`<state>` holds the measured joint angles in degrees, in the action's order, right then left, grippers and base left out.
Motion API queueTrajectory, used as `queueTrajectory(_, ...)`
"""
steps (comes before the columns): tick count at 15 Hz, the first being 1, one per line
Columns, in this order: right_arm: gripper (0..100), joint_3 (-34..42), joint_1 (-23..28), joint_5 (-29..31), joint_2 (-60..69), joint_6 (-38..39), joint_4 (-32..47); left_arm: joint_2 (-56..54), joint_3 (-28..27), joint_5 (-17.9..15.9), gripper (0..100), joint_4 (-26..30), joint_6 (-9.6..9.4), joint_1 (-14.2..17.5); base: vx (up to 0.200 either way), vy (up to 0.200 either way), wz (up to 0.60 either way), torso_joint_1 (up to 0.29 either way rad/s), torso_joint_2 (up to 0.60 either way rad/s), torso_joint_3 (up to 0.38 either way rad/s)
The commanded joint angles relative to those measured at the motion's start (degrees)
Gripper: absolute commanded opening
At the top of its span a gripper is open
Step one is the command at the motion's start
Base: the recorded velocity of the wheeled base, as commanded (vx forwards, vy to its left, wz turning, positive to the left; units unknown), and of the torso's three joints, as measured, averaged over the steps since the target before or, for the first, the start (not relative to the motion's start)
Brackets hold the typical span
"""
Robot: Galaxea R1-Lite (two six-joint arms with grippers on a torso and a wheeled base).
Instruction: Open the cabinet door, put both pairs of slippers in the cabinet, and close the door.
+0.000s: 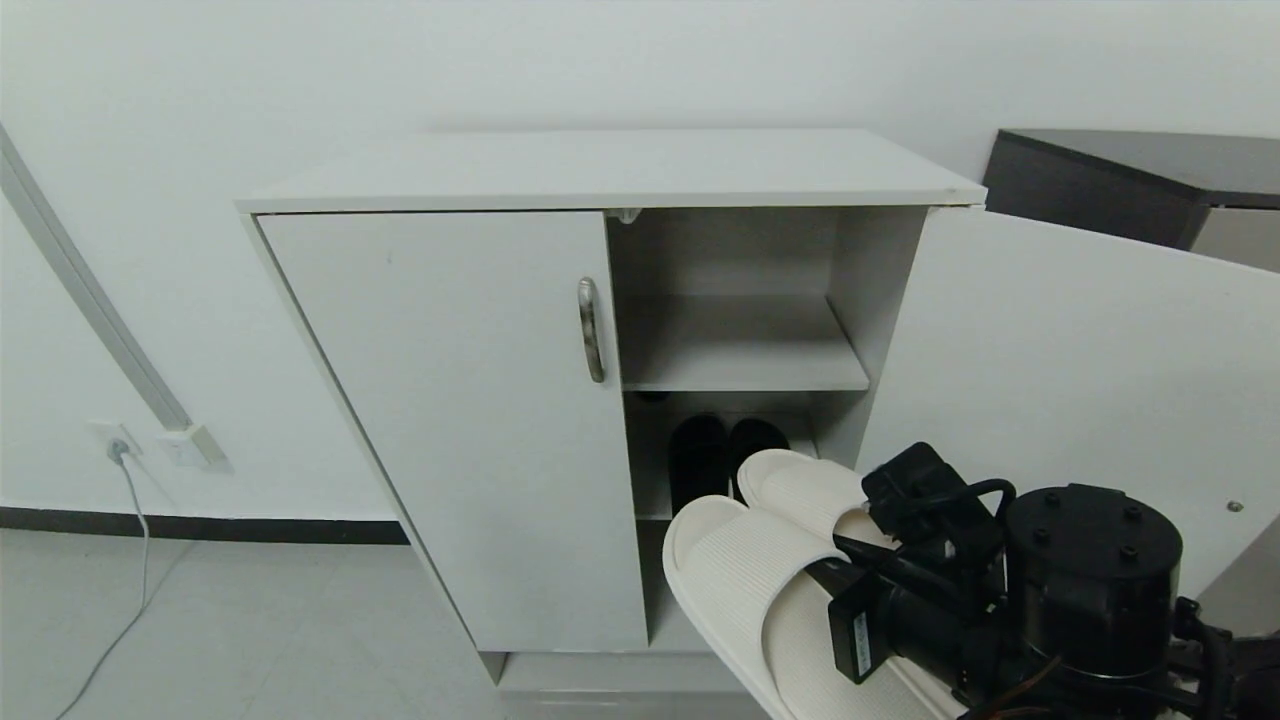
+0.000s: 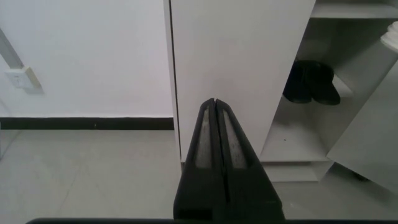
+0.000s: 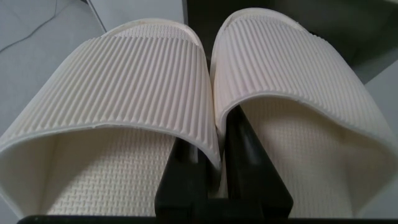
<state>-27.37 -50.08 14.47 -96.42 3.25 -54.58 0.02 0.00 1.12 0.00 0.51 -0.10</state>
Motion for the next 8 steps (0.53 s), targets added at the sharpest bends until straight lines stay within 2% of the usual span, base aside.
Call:
queueTrajectory(1, 0, 0.03, -0.11, 0.03, -0.09, 0.0, -0.09, -0.02, 0.0, 0.02, 0, 0.0, 0.02, 0.01, 0.0, 0.0, 0.0, -0.046, 0.44, 0.388)
queueTrajectory(4, 0, -0.05, -0.37, 0.03, -0.09, 0.0, -0.27, 0.06, 0.0, 0.02, 0, 0.0, 0.02, 0.01, 0.0, 0.0, 0.0, -0.027, 0.42, 0.39)
queueTrajectory(6, 0, 0.12, -0.55, -0.06, -0.09, 0.0, -1.32, 0.06, 0.0, 0.02, 0, 0.0, 0.02, 0.01, 0.0, 0.0, 0.0, 0.0, 0.17, 0.166)
queueTrajectory(8, 0, 0.12, -1.86, 0.56, -0.97, -1.58, -2.64, 0.06, 0.0, 0.02, 0, 0.0, 0.02, 0.01, 0.0, 0.0, 0.0, 0.001, 0.04, 0.021)
